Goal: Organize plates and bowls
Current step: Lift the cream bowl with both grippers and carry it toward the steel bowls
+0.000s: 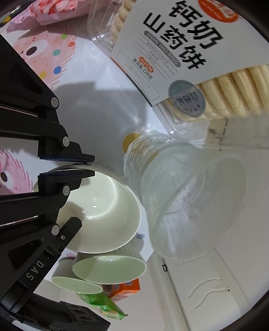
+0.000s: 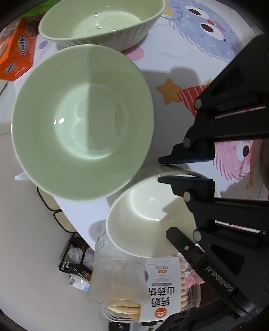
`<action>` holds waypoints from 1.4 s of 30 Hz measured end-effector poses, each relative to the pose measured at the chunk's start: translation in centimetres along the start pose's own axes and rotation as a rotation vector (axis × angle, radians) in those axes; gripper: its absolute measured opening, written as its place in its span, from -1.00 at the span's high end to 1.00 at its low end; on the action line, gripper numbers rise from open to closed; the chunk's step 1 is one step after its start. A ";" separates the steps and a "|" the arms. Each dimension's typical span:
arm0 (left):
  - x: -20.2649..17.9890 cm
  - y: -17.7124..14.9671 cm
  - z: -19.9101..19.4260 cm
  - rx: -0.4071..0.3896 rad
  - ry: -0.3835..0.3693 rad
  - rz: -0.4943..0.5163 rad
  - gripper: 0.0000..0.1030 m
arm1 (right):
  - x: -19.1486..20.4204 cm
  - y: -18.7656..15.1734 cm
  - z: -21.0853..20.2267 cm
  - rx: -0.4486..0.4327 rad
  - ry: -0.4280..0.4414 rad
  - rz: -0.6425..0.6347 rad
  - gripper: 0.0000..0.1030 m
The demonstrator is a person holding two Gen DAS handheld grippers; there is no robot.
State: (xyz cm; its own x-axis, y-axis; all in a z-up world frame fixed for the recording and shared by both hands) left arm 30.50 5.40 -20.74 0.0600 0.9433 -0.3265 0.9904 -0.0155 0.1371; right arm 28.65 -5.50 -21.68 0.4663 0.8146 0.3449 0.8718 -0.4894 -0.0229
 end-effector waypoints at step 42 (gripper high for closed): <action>-16.6 -19.0 -4.3 -0.002 0.020 0.208 0.90 | -18.9 -11.3 -13.8 -0.054 0.005 -0.005 0.74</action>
State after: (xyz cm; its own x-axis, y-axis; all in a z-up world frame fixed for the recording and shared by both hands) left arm 10.15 -8.56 -13.89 0.2603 0.9264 -0.2721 0.9568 -0.2097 0.2011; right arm 7.93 -19.70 -15.01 0.4614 0.8154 0.3497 0.8644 -0.5019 0.0295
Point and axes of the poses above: each gripper's, at about its wrist camera, not at the fingertips, and z roughly the way its jaws point, x to its left, y to its top, the point moved 6 cm from there along z, roughly the way its jaws point, and after that the axes turned 8 degrees about z, right-handed, at the moved point
